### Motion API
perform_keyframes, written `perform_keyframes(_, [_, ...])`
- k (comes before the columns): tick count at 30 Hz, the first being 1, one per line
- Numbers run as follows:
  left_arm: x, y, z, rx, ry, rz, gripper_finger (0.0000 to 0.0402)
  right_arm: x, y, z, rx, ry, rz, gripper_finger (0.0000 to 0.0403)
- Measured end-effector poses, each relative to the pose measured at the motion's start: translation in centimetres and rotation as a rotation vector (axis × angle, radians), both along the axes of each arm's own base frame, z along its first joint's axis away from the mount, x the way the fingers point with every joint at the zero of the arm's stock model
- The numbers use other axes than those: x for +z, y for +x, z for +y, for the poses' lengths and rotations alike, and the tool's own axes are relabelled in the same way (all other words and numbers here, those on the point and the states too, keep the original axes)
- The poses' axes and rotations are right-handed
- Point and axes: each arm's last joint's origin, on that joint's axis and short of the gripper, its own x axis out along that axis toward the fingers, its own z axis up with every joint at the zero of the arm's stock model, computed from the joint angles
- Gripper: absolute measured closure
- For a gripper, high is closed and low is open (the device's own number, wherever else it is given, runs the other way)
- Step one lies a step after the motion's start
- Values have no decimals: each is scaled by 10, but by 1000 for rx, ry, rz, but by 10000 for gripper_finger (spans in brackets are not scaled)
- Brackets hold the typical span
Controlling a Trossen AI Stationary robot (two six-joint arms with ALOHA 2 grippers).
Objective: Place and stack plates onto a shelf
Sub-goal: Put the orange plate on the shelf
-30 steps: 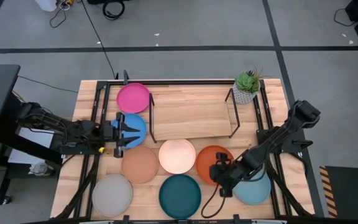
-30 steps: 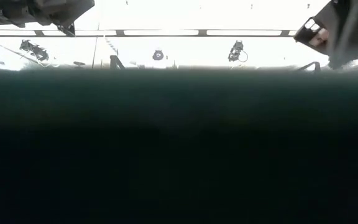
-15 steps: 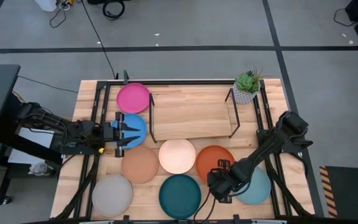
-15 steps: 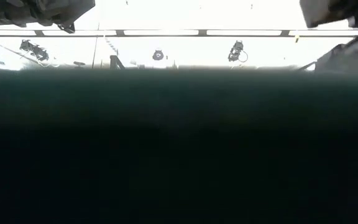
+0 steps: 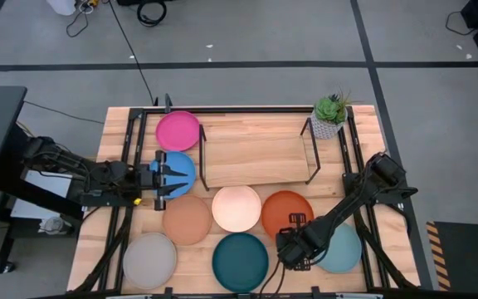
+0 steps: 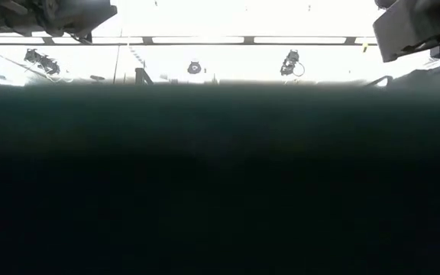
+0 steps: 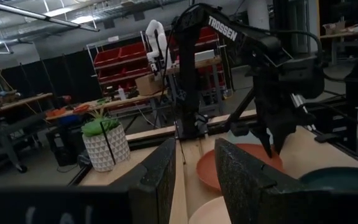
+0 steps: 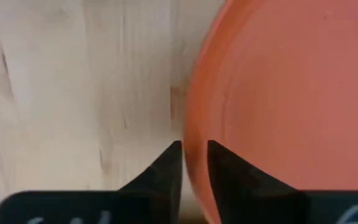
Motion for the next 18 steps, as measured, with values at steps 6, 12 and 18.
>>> perform_keyframes(6, [0, 0, 0, 0, 0, 0, 283, 1, -1, 1, 23, 11, 9, 384])
perform_keyframes(12, [0, 0, 0, 0, 0, 0, 283, 11, -3, 0, 36, 43, -8, 389])
perform_keyframes(18, [0, 0, 0, -3, -20, -1, 283, 32, -6, -3, 49, 82, -62, 389])
